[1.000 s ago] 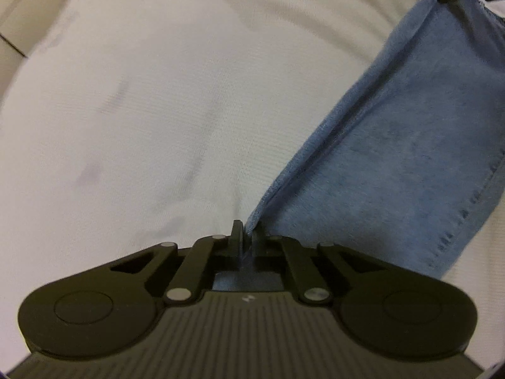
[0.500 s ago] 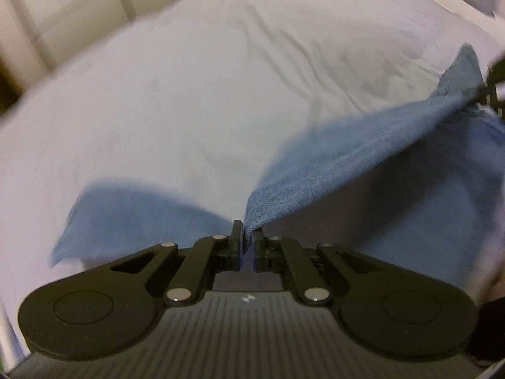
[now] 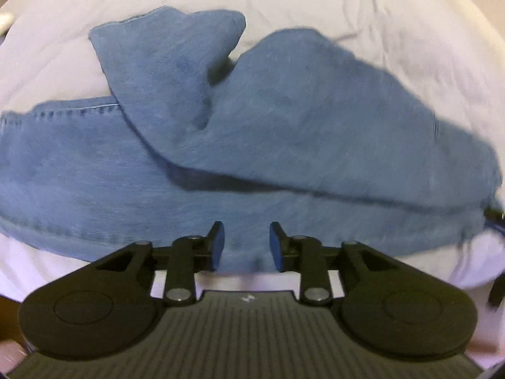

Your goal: Fold clothes

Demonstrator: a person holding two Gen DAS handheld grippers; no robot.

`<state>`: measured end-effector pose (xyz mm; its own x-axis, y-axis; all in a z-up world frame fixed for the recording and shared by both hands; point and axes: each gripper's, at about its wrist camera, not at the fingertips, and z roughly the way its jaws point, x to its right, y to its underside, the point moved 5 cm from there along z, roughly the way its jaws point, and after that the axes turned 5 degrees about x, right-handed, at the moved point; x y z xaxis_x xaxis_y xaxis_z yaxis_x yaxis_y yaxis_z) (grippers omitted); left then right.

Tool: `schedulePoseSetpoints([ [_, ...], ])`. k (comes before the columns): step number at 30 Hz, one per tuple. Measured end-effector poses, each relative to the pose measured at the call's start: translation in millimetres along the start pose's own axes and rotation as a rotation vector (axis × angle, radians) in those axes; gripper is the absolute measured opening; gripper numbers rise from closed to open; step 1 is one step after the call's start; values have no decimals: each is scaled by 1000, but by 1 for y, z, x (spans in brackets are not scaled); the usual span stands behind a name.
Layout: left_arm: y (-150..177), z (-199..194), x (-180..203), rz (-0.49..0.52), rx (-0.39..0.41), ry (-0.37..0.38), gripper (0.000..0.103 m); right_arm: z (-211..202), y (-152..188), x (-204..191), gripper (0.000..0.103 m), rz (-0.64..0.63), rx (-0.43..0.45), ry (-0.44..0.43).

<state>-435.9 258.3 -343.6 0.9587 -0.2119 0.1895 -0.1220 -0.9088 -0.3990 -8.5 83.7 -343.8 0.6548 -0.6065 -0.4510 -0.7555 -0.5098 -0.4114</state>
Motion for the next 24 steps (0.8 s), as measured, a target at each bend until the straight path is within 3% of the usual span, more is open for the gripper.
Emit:
schedulePoseSetpoints([
  [2,-2,11,7,-87,9,25,36,-2,-11,37,44,296,58,-45],
  [5,-7,30,1,-242,13,59,38,-2,-23,72,44,511,155,-81],
  [12,-9,33,-46,-531,76,96,44,-3,-37,97,44,546,233,-35],
  [14,-14,29,-64,-561,107,74,51,-3,-36,105,45,554,239,-18],
  [17,-17,33,-85,-604,122,48,51,1,-24,118,47,585,254,-8],
  [22,-13,54,-110,-741,128,65,54,14,-35,130,47,634,283,0],
  [24,-16,63,-113,-760,124,78,49,19,-41,132,47,620,291,6],
])
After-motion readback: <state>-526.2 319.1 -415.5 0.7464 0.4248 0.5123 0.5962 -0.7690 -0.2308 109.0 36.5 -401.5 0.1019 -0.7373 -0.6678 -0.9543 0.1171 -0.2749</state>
